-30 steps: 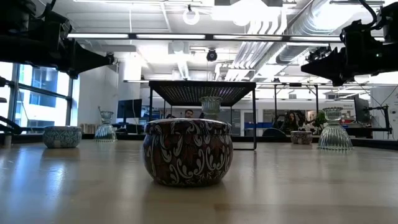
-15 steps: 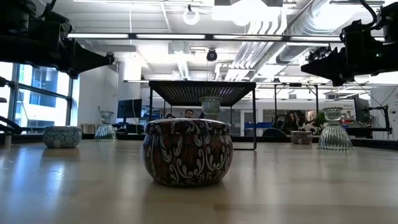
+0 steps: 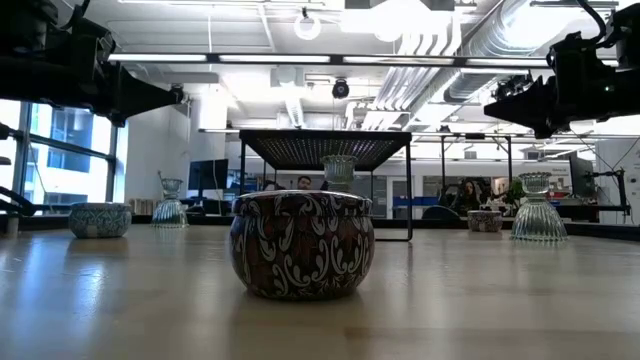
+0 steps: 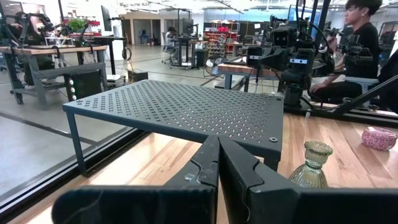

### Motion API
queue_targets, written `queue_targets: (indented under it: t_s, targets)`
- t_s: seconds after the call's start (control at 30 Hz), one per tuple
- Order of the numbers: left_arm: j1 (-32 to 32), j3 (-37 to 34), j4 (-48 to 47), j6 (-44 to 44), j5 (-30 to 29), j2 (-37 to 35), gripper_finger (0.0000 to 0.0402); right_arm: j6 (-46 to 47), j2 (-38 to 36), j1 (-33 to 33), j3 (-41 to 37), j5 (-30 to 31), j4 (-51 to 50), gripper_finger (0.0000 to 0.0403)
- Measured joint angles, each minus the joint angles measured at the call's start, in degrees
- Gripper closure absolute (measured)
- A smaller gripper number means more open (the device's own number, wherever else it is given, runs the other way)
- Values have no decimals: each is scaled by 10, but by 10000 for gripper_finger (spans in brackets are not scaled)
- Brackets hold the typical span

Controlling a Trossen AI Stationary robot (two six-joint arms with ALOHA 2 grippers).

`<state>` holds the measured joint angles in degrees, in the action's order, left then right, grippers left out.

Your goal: Pick & Place candle stick holders

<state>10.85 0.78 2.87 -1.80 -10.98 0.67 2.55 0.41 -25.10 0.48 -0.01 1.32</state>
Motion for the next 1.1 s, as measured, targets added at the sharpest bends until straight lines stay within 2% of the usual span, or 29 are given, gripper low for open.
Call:
queue_targets:
  t_s: [0.4, 0.67, 0.83, 0.93, 1.1]
  targets:
    - [0, 0, 0, 0, 0, 0, 401, 2, 0, 0, 0, 2, 21, 402]
    - [0, 4, -1, -1, 1, 0, 401, 127, 0, 0, 0, 3, 72, 402]
    - [0, 11, -18, -16, 41, 0, 401, 193, 0, 0, 0, -30, 108, 402]
    - [0, 11, -20, -16, 60, 0, 401, 226, 0, 0, 0, -13, 155, 402]
    - [0, 13, -32, -16, 61, 0, 401, 192, 3, 5, 10, -34, 206, 402]
